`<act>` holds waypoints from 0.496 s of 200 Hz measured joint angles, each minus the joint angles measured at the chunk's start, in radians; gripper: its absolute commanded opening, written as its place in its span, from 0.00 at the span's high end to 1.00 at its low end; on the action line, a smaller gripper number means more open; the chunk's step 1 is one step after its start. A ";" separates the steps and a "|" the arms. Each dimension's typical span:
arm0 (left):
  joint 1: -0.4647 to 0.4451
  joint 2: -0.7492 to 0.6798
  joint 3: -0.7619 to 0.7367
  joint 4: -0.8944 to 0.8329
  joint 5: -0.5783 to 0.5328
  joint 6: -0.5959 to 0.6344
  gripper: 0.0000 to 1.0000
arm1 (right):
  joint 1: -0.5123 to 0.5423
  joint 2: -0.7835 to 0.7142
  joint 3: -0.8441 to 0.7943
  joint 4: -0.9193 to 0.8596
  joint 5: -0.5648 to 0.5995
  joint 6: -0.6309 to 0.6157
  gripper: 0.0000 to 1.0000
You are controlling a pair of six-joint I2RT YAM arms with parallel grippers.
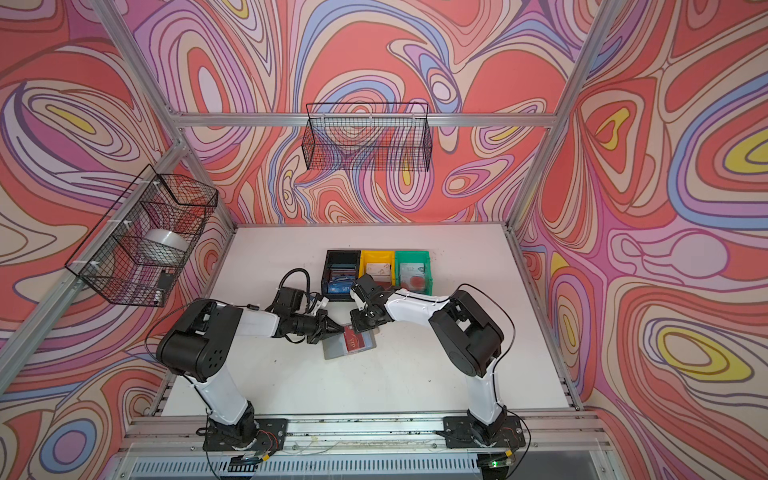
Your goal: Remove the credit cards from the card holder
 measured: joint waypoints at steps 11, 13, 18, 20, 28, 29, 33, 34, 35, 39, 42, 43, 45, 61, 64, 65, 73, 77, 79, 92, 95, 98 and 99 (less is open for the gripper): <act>0.007 -0.010 0.000 -0.022 -0.001 0.010 1.00 | -0.002 -0.001 -0.003 0.000 0.000 0.003 0.94; 0.009 -0.013 -0.001 -0.025 -0.001 0.011 1.00 | -0.003 -0.001 -0.004 0.001 -0.001 0.003 0.94; 0.012 -0.016 -0.002 -0.034 -0.001 0.016 1.00 | -0.004 -0.001 -0.005 0.002 -0.002 0.006 0.94; 0.014 -0.019 -0.003 -0.039 -0.001 0.017 1.00 | -0.004 -0.002 -0.005 0.002 -0.002 0.006 0.94; 0.023 -0.028 -0.008 -0.050 -0.001 0.022 1.00 | -0.005 -0.002 -0.006 0.003 -0.004 0.009 0.94; 0.024 -0.029 -0.008 -0.051 -0.001 0.023 1.00 | -0.005 -0.002 -0.006 0.004 -0.004 0.009 0.94; 0.027 -0.033 -0.012 -0.057 -0.001 0.024 1.00 | -0.006 -0.002 -0.007 0.004 -0.005 0.010 0.94; 0.028 -0.034 -0.013 -0.058 -0.001 0.024 1.00 | -0.006 -0.002 -0.007 0.004 -0.005 0.010 0.94; 0.030 -0.035 -0.014 -0.060 -0.001 0.026 1.00 | -0.006 -0.002 -0.007 0.005 -0.005 0.010 0.94; 0.032 -0.039 -0.017 -0.065 -0.001 0.027 1.00 | -0.006 -0.002 -0.007 0.005 -0.005 0.010 0.94; 0.035 -0.041 -0.019 -0.068 -0.001 0.027 1.00 | -0.006 -0.002 -0.007 0.005 -0.006 0.011 0.94; 0.036 -0.042 -0.019 -0.069 -0.001 0.027 1.00 | -0.006 -0.002 -0.007 0.005 -0.006 0.011 0.94; 0.037 -0.043 -0.020 -0.072 -0.001 0.028 1.00 | -0.006 -0.002 -0.008 0.005 -0.006 0.011 0.94; 0.045 -0.054 -0.023 -0.092 -0.001 0.033 1.00 | -0.008 -0.002 -0.008 0.006 -0.008 0.014 0.94; 0.046 -0.055 -0.023 -0.093 -0.002 0.034 1.00 | -0.008 -0.002 -0.008 0.006 -0.009 0.014 0.94; 0.047 -0.056 -0.024 -0.095 -0.002 0.034 1.00 | -0.008 -0.002 -0.008 0.006 -0.009 0.014 0.95; 0.049 -0.062 -0.025 -0.100 -0.004 0.035 1.00 | -0.009 -0.002 -0.009 0.007 -0.011 0.014 0.94; 0.049 -0.064 -0.026 -0.103 -0.005 0.037 1.00 | -0.009 -0.002 -0.010 0.007 -0.011 0.014 0.94; 0.050 -0.066 -0.026 -0.106 -0.005 0.038 1.00 | -0.009 -0.002 -0.010 0.008 -0.011 0.014 0.94; 0.055 -0.077 -0.028 -0.119 -0.009 0.043 1.00 | -0.010 -0.003 -0.012 0.011 -0.013 0.015 0.94; 0.057 -0.080 -0.029 -0.122 -0.010 0.044 1.00 | -0.010 -0.004 -0.013 0.011 -0.013 0.015 0.94; 0.058 -0.084 -0.030 -0.126 -0.011 0.046 1.00 | -0.010 -0.004 -0.014 0.012 -0.013 0.015 0.94; 0.059 -0.085 -0.030 -0.127 -0.012 0.047 1.00 | -0.010 -0.005 -0.014 0.012 -0.013 0.015 0.94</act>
